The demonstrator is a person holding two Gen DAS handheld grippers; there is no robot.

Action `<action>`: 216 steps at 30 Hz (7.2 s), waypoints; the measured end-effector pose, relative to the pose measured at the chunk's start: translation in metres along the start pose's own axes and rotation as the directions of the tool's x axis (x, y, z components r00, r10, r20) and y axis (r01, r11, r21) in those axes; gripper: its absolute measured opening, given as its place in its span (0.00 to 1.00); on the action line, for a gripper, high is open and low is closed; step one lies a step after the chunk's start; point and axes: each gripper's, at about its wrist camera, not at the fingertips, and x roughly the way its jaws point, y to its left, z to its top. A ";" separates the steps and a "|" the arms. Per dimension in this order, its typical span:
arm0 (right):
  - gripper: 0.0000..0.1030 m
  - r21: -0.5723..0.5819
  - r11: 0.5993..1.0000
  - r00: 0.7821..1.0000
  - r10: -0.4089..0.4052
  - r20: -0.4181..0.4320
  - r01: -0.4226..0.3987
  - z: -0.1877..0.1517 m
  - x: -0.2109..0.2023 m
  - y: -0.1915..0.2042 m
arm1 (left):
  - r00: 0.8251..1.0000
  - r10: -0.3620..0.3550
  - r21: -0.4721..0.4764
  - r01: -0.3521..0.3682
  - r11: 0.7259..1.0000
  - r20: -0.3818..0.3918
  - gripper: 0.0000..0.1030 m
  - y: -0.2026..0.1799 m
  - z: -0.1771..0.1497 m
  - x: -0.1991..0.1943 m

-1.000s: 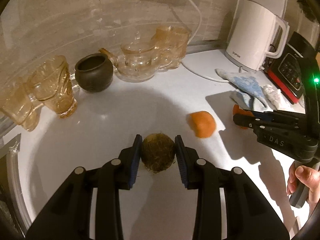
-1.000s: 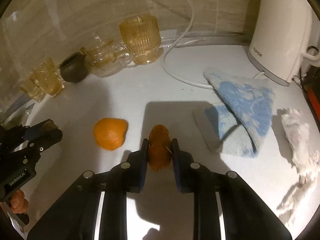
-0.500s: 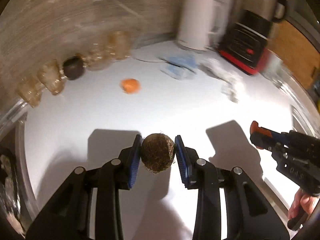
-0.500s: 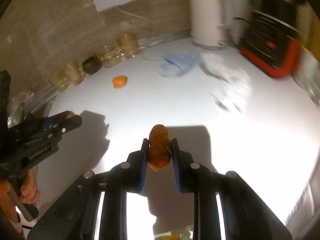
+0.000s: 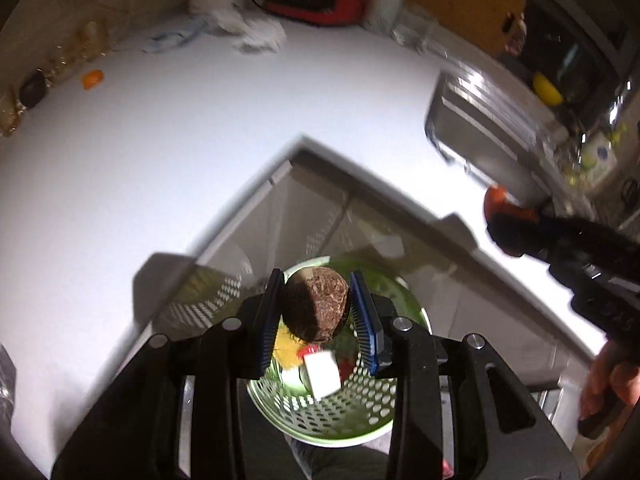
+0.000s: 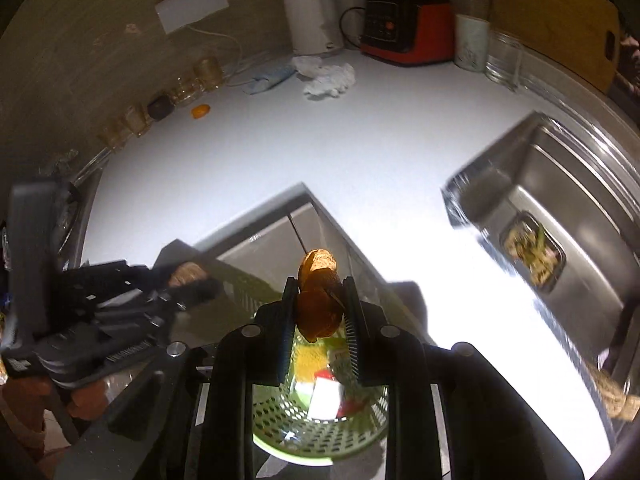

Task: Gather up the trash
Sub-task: 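Carry both items over the basket and open both grippers to drop them, then grasp the orange elongated piece with the left gripper, then grasp the blue-white cloth with the right gripper while the left holds the orange piece, then carry both items over the green basket and open the right gripper to drop the cloth, then open the left gripper to drop the orange piece into the basket, then move both grippers to the crumpled white tissues on the counter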

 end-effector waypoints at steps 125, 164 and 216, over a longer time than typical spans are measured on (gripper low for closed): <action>0.07 -0.131 0.991 0.994 0.046 0.095 -0.033 0.323 0.255 0.138 | 0.922 0.352 -0.309 -0.292 0.905 0.161 0.17 0.296 0.235 0.038; 0.07 -0.133 0.991 1.000 -0.002 0.024 0.005 -0.033 -0.014 0.030 | 0.979 0.168 -0.091 -0.158 0.983 0.116 0.17 0.003 -0.014 -0.061; 0.98 0.073 0.992 0.988 -0.113 0.103 0.106 -0.011 -0.034 -0.040 | 0.997 0.083 0.011 -0.083 0.996 -0.005 0.92 -0.024 -0.002 -0.004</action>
